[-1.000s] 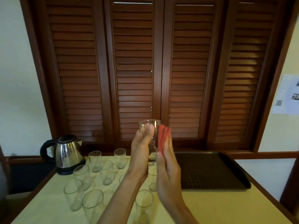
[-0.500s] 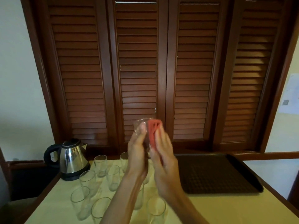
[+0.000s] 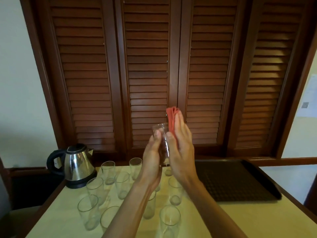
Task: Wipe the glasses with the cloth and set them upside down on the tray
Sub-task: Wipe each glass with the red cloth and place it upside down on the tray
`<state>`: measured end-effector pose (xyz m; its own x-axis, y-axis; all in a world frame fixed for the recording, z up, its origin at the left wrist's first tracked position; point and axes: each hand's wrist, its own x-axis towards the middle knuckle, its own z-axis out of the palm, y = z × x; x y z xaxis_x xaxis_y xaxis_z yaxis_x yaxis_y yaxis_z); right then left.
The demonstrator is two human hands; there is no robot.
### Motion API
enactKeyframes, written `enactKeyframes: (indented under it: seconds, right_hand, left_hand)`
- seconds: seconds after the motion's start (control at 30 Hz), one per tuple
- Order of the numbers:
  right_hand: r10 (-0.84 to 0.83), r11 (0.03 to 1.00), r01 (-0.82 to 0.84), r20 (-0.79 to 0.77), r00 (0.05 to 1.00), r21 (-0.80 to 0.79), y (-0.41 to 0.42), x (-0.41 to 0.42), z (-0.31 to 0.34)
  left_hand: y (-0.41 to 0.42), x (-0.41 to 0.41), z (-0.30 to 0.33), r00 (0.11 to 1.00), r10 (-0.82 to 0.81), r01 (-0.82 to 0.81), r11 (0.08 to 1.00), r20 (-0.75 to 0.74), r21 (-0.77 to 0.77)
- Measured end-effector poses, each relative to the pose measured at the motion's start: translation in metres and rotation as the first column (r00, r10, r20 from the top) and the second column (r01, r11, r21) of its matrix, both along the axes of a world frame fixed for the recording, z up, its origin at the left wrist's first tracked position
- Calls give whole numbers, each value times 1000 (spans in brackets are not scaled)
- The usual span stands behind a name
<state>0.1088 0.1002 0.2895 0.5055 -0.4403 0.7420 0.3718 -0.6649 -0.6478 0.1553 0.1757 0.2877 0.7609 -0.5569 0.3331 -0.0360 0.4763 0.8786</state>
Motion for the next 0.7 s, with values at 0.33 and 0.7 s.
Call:
enactKeyframes:
  seconds: [0.33,0.7]
  right_hand:
    - [130,987,-127,-21,991,100,-13,7,6]
    - [182,972,-183,15,983,145,-17,-16,-28]
  left_hand:
    - [-10,6,15,998,60,-60,998,2,35]
    - [-13,-21,-24,993,117,-119,980,20,158]
